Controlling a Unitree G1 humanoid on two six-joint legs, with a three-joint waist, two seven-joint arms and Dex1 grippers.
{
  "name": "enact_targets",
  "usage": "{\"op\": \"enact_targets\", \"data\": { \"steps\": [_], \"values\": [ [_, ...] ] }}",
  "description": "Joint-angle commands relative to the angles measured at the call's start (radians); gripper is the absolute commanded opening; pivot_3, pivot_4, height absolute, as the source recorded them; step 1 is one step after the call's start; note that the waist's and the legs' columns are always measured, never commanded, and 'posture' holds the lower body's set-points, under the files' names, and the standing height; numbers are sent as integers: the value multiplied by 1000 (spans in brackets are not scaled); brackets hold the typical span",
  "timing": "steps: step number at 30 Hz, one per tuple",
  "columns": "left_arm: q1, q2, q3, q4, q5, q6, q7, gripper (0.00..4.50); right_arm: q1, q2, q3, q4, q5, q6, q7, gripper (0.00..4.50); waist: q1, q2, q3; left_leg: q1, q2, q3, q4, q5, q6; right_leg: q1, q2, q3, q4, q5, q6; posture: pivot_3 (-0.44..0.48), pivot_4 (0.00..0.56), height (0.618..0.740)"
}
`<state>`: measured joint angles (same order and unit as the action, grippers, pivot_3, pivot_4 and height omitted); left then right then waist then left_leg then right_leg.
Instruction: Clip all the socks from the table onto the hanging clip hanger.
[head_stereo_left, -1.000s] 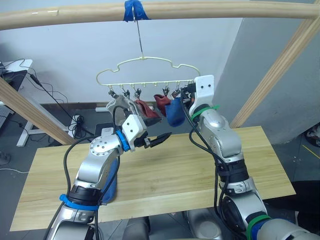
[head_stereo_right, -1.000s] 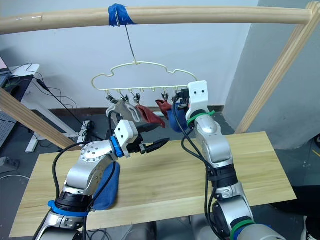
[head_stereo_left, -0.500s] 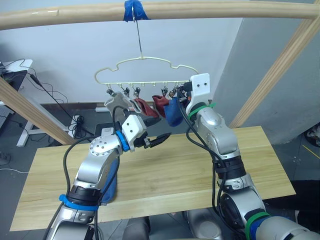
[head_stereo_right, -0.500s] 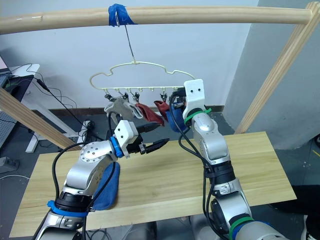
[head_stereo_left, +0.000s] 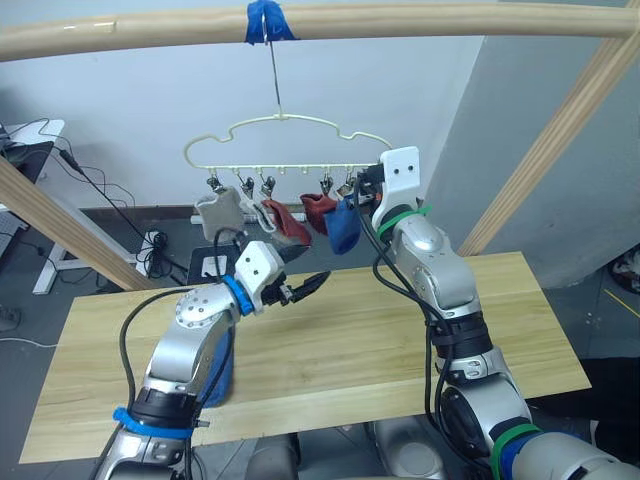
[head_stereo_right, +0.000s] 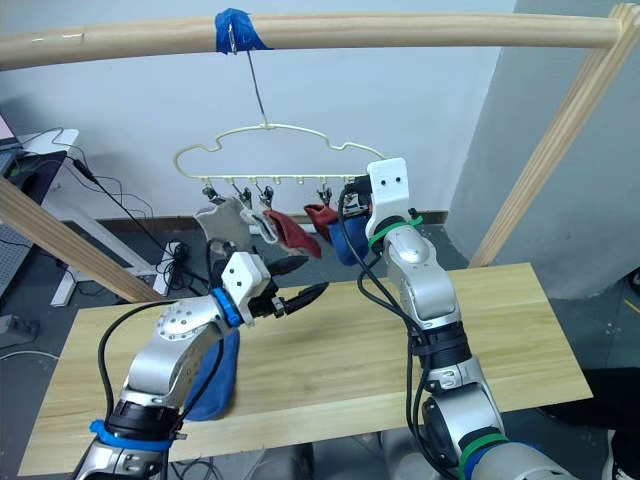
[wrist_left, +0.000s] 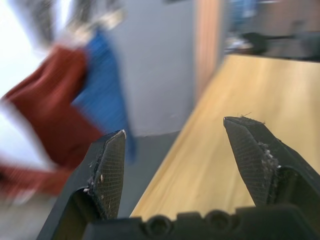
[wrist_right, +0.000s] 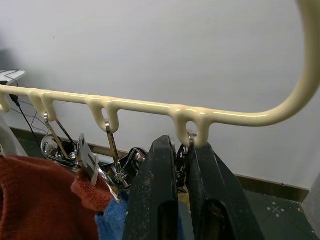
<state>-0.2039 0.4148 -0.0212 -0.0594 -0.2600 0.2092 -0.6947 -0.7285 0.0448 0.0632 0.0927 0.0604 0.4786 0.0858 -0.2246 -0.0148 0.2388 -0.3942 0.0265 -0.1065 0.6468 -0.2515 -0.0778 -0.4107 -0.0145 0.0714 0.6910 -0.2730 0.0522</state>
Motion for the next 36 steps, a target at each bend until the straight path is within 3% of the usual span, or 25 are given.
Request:
{"op": "enact_targets", "data": {
  "steps": [1,3,10,16,24,27,36],
  "values": [
    [76,-19,68,8,36,-32,113,4089,-8,-2,5,-44,2,-23,11,0,0,0,0,0,0,0,0,0,0,0,0,0,0,0,0,-216,156,730],
    [120,-34,106,17,49,-44,175,4464,-8,-6,6,-45,3,-20,15,0,3,0,0,0,0,0,0,0,0,0,0,0,0,0,0,-213,157,730],
    [282,-120,253,30,16,12,365,4464,-14,-9,7,-41,4,-19,25,0,4,0,-4,0,0,0,1,0,0,0,0,0,1,0,0,-202,162,730],
    [319,-200,344,78,-14,81,499,4464,-11,-7,14,-42,5,-13,33,0,7,-1,-4,0,0,0,1,0,0,0,0,0,2,0,0,-202,164,730],
    [275,-161,305,180,24,182,505,4464,-12,-8,17,-46,7,-5,39,0,7,-1,-5,1,0,0,2,0,0,0,0,0,4,0,0,-206,167,730],
    [282,-143,277,184,44,207,499,3907,-11,-6,18,-50,7,-2,40,0,5,-1,-8,2,0,0,1,0,0,0,0,1,5,0,0,-210,169,730],
    [303,-131,257,162,68,207,503,1568,-4,0,21,-61,7,7,40,0,5,0,-13,4,0,1,1,0,0,0,0,1,5,0,0,-209,170,730]
  ]
}}
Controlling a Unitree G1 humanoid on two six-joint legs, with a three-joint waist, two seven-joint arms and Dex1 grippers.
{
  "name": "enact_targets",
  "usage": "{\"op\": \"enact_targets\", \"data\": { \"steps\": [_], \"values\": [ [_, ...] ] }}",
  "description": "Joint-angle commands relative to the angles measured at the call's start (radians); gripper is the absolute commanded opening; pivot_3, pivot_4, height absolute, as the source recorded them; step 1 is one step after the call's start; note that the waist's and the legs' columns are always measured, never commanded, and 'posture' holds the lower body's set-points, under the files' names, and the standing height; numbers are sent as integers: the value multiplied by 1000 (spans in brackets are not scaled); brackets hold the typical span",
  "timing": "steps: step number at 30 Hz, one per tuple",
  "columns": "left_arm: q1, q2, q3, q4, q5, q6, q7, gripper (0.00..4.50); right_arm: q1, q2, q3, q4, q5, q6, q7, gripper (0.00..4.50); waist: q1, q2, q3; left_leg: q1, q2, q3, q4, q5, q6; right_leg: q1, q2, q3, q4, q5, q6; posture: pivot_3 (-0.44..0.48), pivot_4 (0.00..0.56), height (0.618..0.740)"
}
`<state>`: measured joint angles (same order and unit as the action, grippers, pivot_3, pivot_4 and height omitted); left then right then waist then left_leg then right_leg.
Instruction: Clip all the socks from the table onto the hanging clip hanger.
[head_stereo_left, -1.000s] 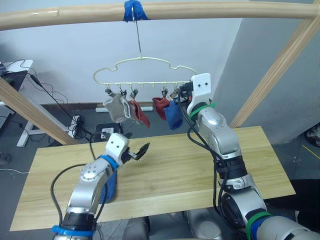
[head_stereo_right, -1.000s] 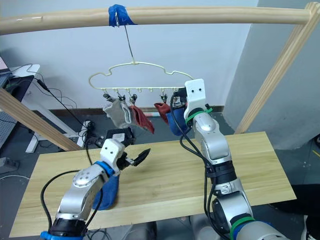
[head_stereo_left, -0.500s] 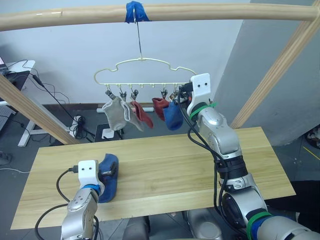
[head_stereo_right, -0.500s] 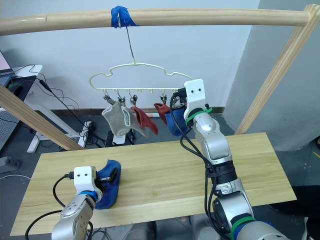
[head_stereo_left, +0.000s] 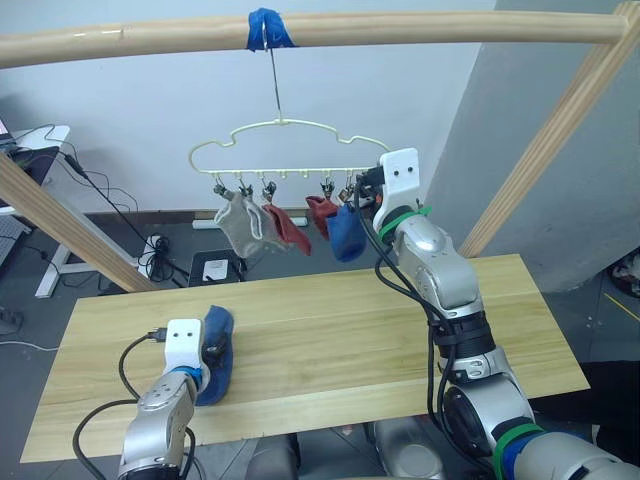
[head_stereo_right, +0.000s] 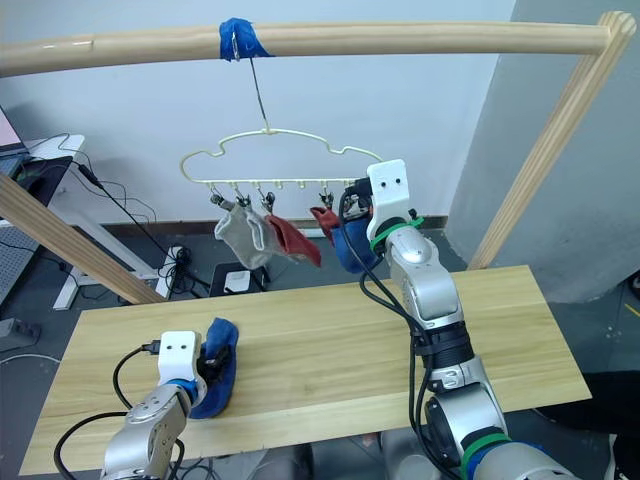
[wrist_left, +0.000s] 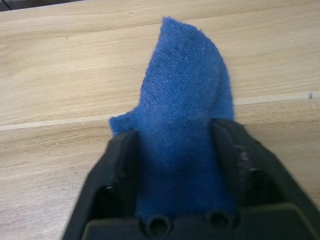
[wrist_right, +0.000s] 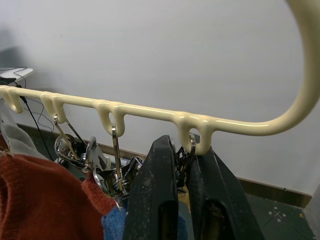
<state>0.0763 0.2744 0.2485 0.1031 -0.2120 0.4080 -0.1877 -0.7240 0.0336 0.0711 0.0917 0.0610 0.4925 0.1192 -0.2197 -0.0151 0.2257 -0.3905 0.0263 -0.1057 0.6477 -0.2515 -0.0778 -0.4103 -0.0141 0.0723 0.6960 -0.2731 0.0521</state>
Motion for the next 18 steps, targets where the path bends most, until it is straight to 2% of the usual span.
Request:
{"op": "enact_targets", "data": {
  "steps": [1,5,9,13,18],
  "values": [
    [24,13,-14,0,22,1,-7,1276,-8,12,13,-61,7,-7,6,0,0,0,0,0,0,0,0,0,0,0,0,0,0,0,0,-209,170,730],
    [31,47,-53,-8,54,-116,-73,86,-7,15,12,-61,7,-6,5,0,-1,0,0,0,0,0,0,0,0,0,0,0,0,0,0,-210,171,730],
    [-34,122,-182,-17,110,-324,-253,37,-8,14,6,-62,7,-3,3,0,5,0,0,-1,0,0,-1,0,0,0,0,0,-1,0,0,-216,176,730],
    [-197,161,-316,-14,115,-429,-462,37,-11,10,1,-62,8,1,3,0,15,0,0,-2,0,0,-1,2,-3,0,0,0,-2,0,0,-218,177,730],
    [-368,90,-409,44,133,-479,-508,37,-13,12,-1,-68,6,6,-3,0,4,0,0,-2,0,0,-3,2,-3,0,0,0,-4,0,0,-235,176,730]
  ]
}}
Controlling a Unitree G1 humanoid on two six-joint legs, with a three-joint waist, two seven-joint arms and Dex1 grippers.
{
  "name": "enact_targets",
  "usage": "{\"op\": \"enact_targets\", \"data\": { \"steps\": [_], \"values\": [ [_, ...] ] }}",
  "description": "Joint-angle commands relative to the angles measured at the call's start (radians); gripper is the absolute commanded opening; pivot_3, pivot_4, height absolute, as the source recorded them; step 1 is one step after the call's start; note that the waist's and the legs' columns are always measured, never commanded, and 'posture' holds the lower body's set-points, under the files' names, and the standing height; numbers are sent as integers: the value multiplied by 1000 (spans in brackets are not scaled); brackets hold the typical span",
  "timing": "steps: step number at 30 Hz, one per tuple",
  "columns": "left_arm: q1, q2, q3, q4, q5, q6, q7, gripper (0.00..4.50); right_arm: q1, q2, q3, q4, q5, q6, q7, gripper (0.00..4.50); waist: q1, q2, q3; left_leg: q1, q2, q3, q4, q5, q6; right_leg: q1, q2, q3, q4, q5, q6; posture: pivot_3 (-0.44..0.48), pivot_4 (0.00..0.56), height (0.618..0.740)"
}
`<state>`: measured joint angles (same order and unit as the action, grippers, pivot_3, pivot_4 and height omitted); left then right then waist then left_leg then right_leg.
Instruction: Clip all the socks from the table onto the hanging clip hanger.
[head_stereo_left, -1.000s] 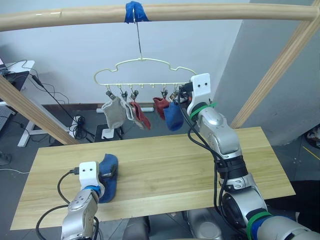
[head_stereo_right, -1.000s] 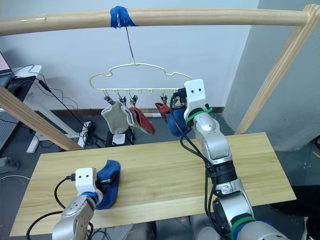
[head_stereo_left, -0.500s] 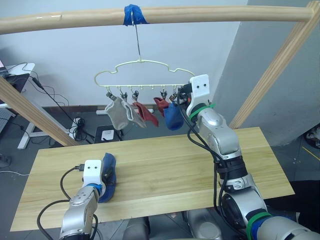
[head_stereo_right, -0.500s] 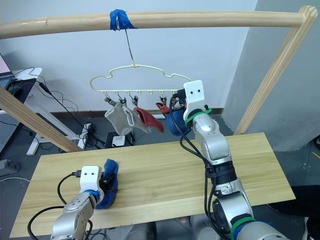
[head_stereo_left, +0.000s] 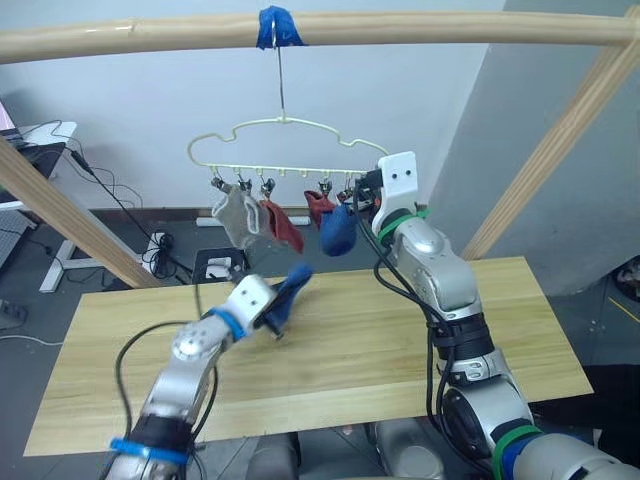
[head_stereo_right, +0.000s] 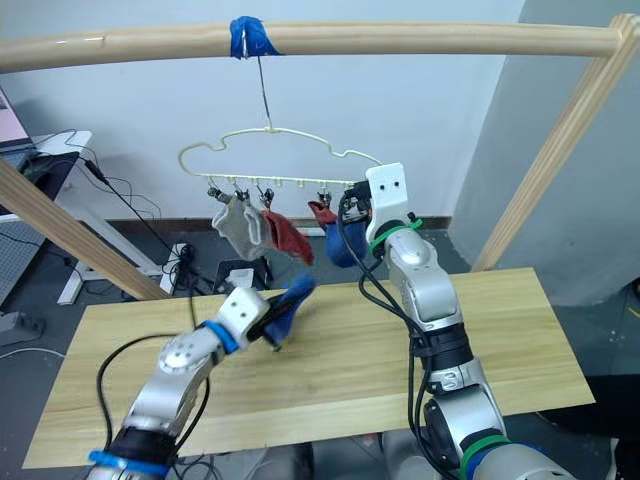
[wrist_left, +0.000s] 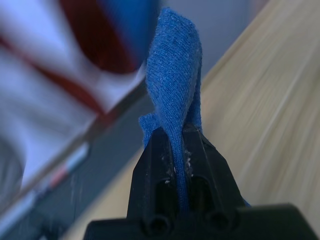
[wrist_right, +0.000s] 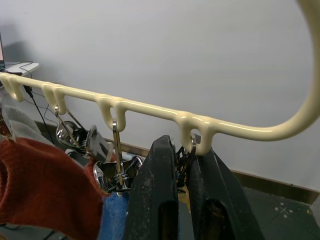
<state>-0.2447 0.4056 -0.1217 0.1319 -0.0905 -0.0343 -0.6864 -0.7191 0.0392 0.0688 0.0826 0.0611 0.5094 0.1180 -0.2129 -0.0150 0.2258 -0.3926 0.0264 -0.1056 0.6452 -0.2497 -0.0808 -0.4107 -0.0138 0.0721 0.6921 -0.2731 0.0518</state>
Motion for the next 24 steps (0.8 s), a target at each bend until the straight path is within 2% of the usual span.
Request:
{"op": "enact_targets", "data": {
  "steps": [1,7,11,24],
  "values": [
    [-80,-68,-54,33,22,-43,0,37,-17,7,1,-63,6,-9,-3,0,-4,0,0,0,0,0,0,0,0,0,0,0,-1,0,0,-237,176,730],
    [-214,-223,-69,194,86,-61,145,37,-8,3,1,-86,5,6,-5,0,-12,0,0,-2,0,0,0,0,0,0,-1,0,-3,0,0,-248,175,730],
    [-267,-286,-50,278,96,-70,220,37,-7,1,1,-91,5,12,-6,0,-15,0,0,-2,0,-1,0,0,0,0,0,-1,-2,0,0,-261,172,730],
    [-364,-351,15,350,62,-71,294,37,-9,0,1,-95,5,21,-5,0,-15,0,0,-2,-1,-1,0,0,0,0,0,-1,-3,0,0,-262,172,730]
  ]
}}
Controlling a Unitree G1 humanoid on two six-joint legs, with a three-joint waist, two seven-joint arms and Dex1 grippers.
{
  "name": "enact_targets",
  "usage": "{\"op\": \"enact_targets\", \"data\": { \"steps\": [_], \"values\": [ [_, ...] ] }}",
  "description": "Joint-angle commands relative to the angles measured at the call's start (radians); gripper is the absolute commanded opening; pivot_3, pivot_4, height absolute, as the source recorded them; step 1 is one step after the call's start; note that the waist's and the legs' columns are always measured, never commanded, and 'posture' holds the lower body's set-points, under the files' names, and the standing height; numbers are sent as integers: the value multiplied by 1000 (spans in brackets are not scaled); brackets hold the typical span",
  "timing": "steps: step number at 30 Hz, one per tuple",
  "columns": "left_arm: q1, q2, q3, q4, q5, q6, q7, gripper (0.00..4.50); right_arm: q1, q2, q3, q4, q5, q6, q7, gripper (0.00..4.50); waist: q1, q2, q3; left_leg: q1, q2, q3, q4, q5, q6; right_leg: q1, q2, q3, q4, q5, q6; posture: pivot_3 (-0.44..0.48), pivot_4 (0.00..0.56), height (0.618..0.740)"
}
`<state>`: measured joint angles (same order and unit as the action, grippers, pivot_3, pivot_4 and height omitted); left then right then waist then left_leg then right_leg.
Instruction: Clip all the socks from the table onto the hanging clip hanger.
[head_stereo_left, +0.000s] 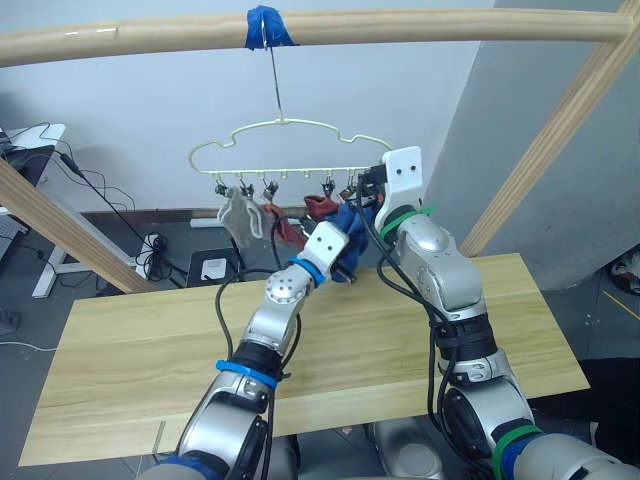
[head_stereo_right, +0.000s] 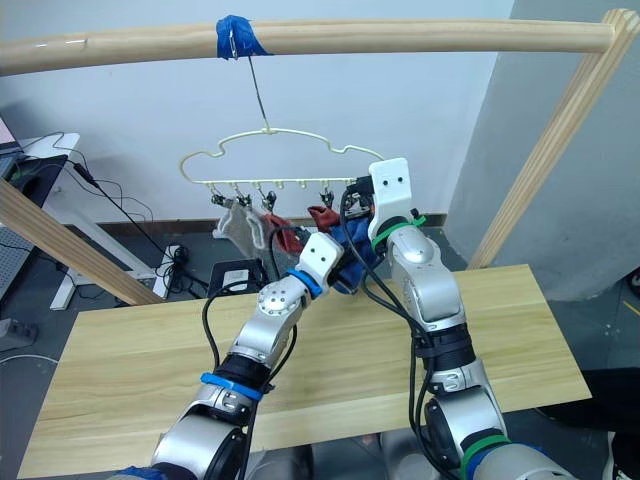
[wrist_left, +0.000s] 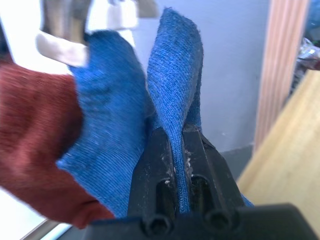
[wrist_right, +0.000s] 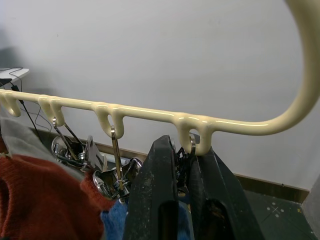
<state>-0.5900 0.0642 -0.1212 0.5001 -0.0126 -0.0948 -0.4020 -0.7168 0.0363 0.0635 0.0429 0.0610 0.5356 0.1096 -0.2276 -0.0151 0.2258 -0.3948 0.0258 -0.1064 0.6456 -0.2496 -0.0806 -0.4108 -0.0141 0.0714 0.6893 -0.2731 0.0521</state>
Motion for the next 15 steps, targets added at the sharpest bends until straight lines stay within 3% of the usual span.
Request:
{"op": "enact_targets", "data": {
  "steps": [1,15],
  "values": [
    [-21,-11,17,-17,-17,-11,10,37,-12,2,6,-55,5,-5,3,0,0,0,0,0,0,0,0,0,0,0,0,0,0,0,0,-268,171,730],
    [-45,-42,54,-37,-66,68,25,37,-7,2,7,-60,7,9,4,0,0,0,0,0,0,0,0,0,0,0,0,0,0,0,0,-268,167,730]
  ]
}}
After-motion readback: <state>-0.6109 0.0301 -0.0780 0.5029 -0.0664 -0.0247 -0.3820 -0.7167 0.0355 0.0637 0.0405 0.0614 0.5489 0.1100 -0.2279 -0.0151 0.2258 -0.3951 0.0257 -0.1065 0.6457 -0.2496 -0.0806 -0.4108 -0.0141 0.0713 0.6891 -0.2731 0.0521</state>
